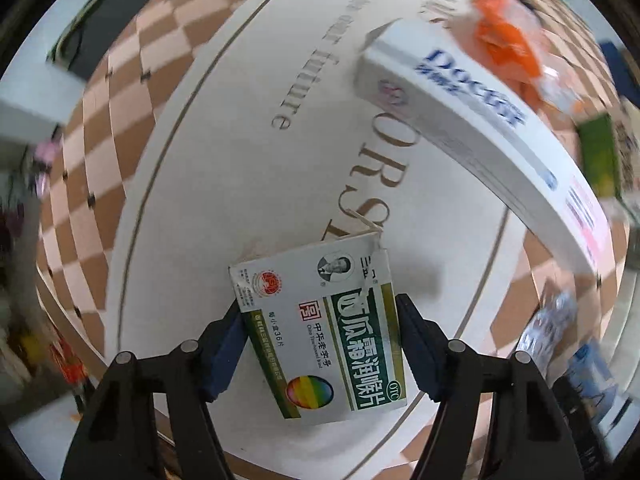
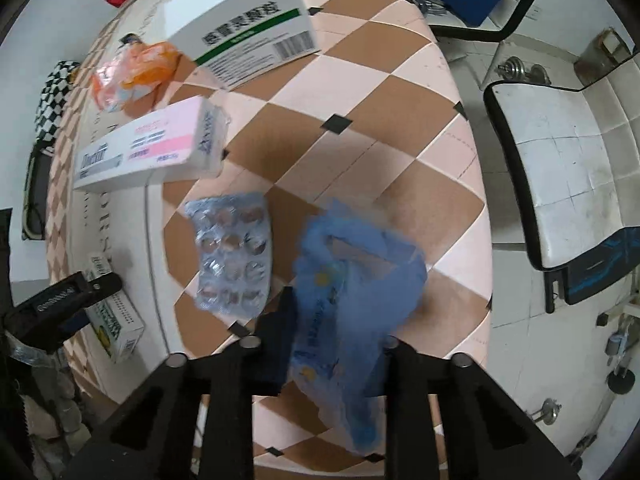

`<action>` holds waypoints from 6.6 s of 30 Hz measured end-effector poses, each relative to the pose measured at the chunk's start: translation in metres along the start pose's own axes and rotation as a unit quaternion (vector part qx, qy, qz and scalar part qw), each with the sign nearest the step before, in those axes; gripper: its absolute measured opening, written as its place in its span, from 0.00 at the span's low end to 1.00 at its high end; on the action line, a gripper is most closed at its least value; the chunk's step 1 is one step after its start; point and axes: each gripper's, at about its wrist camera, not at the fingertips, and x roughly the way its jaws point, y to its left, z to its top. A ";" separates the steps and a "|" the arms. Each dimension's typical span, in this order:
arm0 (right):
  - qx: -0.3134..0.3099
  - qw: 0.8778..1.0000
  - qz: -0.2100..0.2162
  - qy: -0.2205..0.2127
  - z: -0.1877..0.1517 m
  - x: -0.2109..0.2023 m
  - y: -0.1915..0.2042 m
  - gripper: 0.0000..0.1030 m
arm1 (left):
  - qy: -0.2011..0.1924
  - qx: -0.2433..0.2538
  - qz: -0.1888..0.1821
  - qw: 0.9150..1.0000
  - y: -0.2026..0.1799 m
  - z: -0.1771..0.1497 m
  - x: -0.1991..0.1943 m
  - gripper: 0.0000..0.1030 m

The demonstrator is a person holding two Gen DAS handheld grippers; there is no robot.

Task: Collect trash
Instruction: 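Grasp the green-white medicine box with left tool while right tool grasps the blue tissue pack, then carry both items to the trash bin and open both tools to drop them, then raise both tools from the bin back toward the table, then grasp the Doctor toothpaste box with left tool while right tool grasps the empty white box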

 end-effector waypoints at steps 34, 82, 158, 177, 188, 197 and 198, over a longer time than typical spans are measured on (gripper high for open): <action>0.062 0.998 0.022 0.001 -0.411 0.044 0.069 0.18 | -0.026 0.270 -0.084 0.959 0.100 -0.262 0.012 0.66; 0.054 0.987 0.112 0.101 -0.429 0.389 0.016 0.26 | 0.055 0.187 -0.034 0.980 0.134 -0.259 0.292 0.96; -0.118 0.987 -0.096 0.045 0.219 0.010 0.082 0.87 | 0.086 -0.255 -0.168 0.948 -0.090 0.107 -0.016 0.94; -0.157 0.981 -0.061 0.093 0.128 -0.001 0.033 0.74 | 0.017 0.099 -0.018 0.995 -0.059 0.079 -0.027 0.53; -0.150 0.981 -0.088 0.085 0.110 0.011 0.036 0.77 | 0.005 0.052 -0.029 0.998 -0.027 0.051 -0.007 0.45; -0.134 0.988 -0.062 0.045 0.093 -0.006 0.030 0.72 | -0.074 0.111 -0.013 0.991 0.001 0.012 -0.062 0.44; -0.132 0.989 -0.059 0.039 0.087 -0.011 0.031 0.72 | -0.084 0.115 -0.016 0.990 0.006 0.005 -0.071 0.44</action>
